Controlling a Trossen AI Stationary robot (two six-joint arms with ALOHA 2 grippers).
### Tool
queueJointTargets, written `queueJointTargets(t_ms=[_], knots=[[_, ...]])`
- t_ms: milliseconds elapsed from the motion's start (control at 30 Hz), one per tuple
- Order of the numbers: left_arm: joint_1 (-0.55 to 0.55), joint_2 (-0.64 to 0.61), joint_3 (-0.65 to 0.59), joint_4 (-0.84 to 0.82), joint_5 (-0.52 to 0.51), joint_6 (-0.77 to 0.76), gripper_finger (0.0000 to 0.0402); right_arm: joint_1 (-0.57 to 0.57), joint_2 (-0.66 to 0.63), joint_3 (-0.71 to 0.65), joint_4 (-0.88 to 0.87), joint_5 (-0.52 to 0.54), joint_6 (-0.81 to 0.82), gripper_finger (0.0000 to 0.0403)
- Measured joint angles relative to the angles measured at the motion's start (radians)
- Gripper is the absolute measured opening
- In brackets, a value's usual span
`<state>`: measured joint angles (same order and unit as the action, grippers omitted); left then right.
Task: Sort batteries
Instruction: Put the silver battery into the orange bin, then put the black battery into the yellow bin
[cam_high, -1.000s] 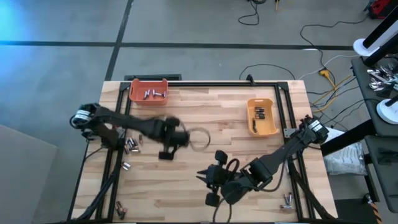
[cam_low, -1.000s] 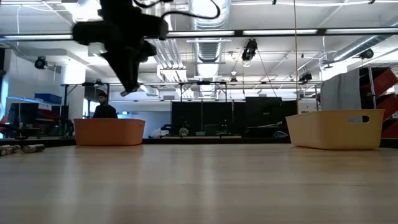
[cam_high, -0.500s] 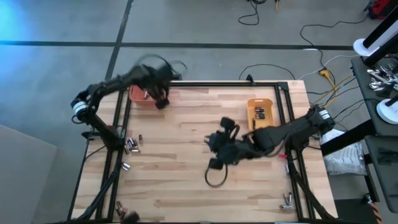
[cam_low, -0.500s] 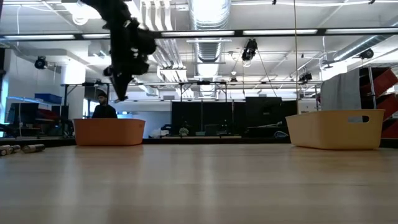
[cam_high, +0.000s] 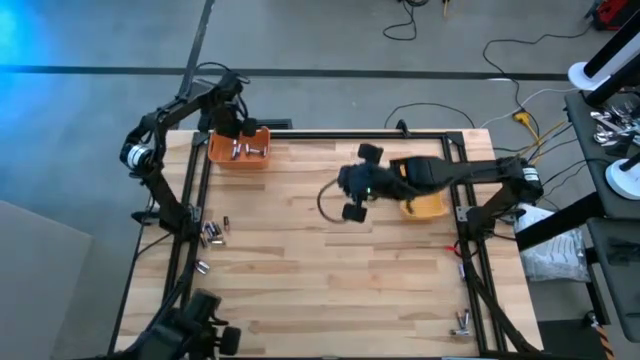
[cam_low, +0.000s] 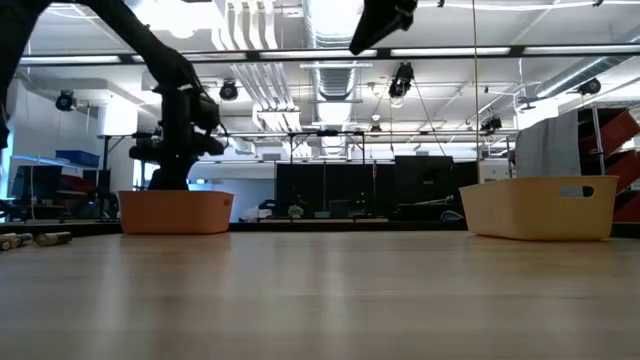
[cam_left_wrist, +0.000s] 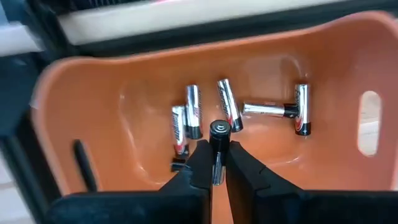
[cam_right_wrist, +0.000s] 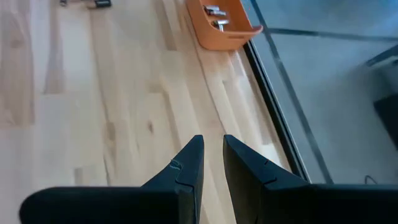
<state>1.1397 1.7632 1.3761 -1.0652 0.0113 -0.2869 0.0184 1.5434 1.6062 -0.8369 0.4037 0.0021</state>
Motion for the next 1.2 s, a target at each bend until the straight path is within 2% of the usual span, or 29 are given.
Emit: queueJointTargets(t_ms=[200, 333, 633, 933, 1200], knots=[[-0.007, 0.106, 0.007, -0.049, 0.004, -0.057, 0.0006, -0.100, -0.025, -0.045, 0.030, -0.098, -0.034, 0.0052], [-0.007, 0.157, 0.016, -0.037, 0.013, -0.073, 0.0006, -0.123, -0.037, -0.075, 0.041, -0.101, -0.046, 0.0052], [-0.010, 0.283, 0.151, -0.093, 0.015, -0.072, 0.0013, -0.158, -0.079, -0.134, 0.043, -0.093, 0.009, 0.0052], [-0.013, 0.335, 0.322, -0.273, 0.006, -0.037, 0.0085, -0.142, -0.118, -0.187, 0.057, -0.096, 0.136, 0.0052], [-0.029, 0.307, 0.400, -0.387, -0.003, 0.044, 0.0158, -0.032, -0.115, -0.188, 0.062, -0.096, 0.255, 0.0052]])
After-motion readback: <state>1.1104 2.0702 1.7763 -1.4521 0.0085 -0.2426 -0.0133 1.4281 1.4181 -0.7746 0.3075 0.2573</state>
